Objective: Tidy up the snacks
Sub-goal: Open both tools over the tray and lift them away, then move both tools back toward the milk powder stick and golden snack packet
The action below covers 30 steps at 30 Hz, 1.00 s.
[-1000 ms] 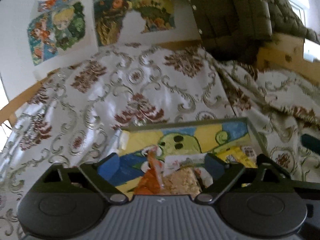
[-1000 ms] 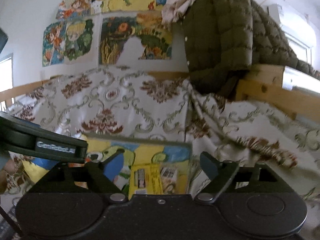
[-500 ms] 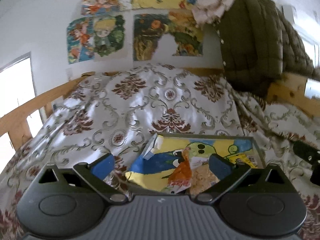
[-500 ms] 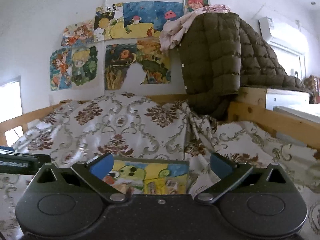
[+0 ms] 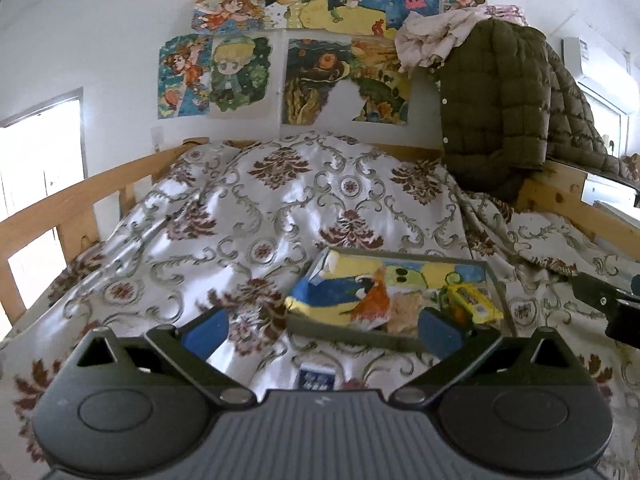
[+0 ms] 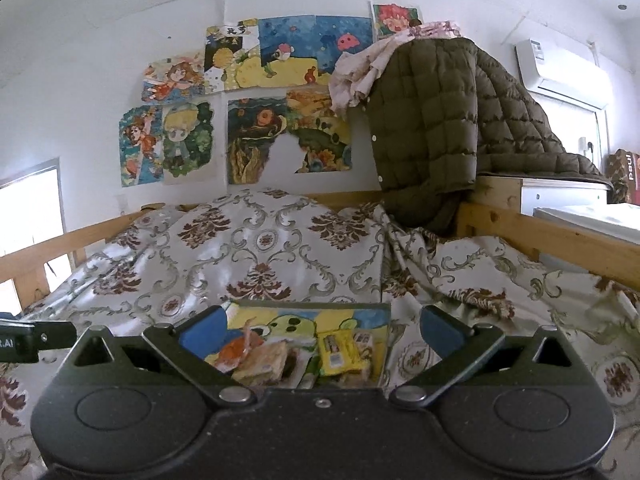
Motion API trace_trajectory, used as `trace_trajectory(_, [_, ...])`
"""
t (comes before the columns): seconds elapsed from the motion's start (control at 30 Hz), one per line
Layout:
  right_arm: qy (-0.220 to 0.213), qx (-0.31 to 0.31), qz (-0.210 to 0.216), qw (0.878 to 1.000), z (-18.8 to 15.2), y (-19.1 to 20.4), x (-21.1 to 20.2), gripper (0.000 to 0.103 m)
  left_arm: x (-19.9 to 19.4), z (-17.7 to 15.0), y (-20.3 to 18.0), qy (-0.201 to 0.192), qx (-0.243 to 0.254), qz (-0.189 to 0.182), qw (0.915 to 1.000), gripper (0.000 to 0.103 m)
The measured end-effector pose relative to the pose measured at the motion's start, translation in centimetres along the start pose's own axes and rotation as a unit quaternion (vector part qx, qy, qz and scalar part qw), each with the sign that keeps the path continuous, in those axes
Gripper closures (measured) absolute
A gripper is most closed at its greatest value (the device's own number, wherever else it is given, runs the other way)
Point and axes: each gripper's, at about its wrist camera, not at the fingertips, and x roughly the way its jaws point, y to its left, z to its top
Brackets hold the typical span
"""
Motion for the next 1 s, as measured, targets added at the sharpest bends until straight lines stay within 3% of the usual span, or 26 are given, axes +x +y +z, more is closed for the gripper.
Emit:
trace_trajectory(0.37, [-0.003,0.003,0.012,1.0,-2.6,2.2,-5.1,0.001,-5.0,-4.2,2.2,0.015,0.029,0.022,0.9992,0.0])
trace_trajectory(0.67, [0.05,-0.025,0.015,0.998,-5.9,4.2,-7.0,0.001,-5.1,-7.5,3.2,0.046,0.032,0.011,0.9984,0.0])
trace_trajectory(1.0, [0.117,-0.067,0.037,0.99,-9.5,6.7,-5.7,0.001,-3.8,-9.7,3.8,0.064,0.032,0.005,0.9974,0.0])
